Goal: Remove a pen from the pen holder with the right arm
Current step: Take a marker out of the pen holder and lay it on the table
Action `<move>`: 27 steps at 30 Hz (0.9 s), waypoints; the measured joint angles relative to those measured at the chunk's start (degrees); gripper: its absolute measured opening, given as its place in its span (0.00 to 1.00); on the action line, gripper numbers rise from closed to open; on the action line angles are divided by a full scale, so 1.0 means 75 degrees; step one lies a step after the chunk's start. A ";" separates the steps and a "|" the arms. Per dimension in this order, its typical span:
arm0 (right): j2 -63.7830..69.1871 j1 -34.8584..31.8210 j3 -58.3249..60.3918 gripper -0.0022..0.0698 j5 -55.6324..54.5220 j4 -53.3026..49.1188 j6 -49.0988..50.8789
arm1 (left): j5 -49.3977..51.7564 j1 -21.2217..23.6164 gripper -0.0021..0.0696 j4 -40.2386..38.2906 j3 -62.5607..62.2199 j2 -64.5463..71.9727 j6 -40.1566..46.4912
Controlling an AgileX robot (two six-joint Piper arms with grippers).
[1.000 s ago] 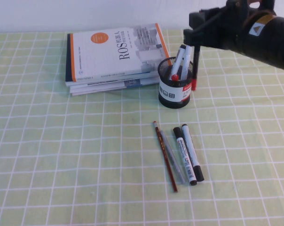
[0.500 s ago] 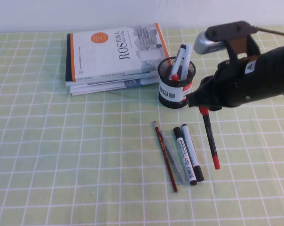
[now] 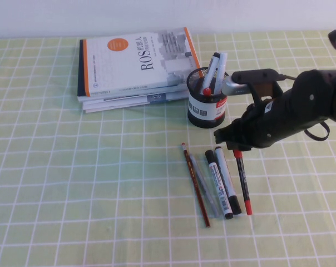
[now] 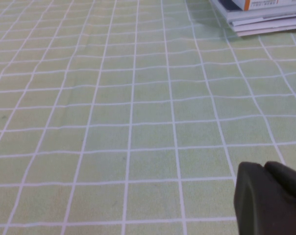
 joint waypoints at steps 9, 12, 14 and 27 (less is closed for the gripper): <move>0.0876 -0.0121 -0.0440 0.12 -0.0269 0.0145 0.0000 | 0.0000 0.0000 0.02 0.0000 0.0000 0.0000 0.0000; 0.1106 -0.0121 -0.0699 0.12 -0.0281 0.0155 0.0000 | 0.0000 0.0000 0.02 0.0000 0.0000 0.0000 0.0000; 0.1249 -0.0138 -0.0858 0.12 -0.0281 0.0161 0.0000 | 0.0000 0.0000 0.02 0.0000 0.0000 0.0000 0.0000; 0.1703 -0.0199 -0.0967 0.13 -0.0350 0.0329 0.0040 | 0.0000 0.0000 0.02 0.0000 0.0000 0.0000 0.0000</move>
